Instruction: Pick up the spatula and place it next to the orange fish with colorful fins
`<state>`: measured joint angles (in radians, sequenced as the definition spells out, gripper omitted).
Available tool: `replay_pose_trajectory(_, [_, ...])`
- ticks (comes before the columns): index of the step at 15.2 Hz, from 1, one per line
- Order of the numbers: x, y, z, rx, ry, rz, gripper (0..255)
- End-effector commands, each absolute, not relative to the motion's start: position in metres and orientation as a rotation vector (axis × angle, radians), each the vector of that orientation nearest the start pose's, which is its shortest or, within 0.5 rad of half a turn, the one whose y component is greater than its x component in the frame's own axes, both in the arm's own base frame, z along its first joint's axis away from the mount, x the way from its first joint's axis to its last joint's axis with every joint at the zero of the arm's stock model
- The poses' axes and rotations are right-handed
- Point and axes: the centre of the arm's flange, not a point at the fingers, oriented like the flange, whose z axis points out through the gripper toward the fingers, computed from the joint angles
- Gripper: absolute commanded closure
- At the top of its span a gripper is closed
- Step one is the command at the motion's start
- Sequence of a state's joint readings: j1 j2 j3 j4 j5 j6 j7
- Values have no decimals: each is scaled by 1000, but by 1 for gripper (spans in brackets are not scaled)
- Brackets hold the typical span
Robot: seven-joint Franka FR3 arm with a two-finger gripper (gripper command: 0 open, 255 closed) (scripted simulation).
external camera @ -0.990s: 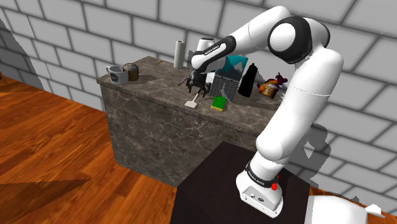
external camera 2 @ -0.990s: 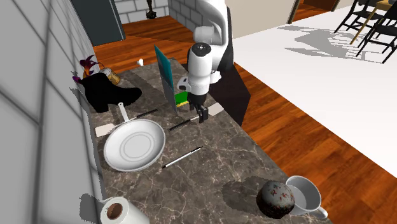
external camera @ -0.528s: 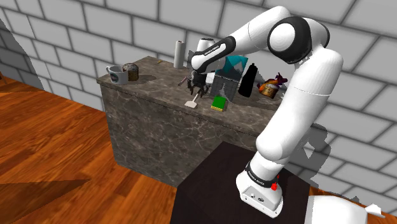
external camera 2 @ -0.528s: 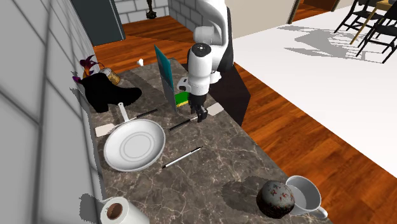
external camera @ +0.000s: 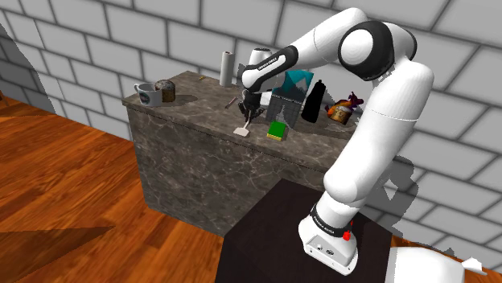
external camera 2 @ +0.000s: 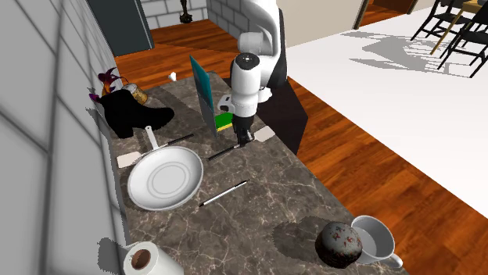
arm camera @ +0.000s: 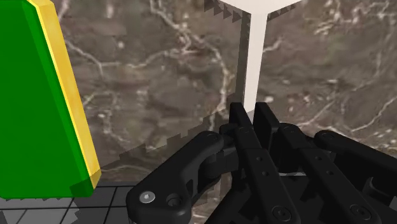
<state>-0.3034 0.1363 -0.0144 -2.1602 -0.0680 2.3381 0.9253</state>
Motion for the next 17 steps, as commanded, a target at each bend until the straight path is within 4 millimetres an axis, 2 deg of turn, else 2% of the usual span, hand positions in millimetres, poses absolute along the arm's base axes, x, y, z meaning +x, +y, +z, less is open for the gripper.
replay_pose_trajectory(1, [531, -176, 339, -2625, 1790, -88, 255])
replay_pose_trajectory(17, [531, -176, 423, -2625, 1790, -88, 255])
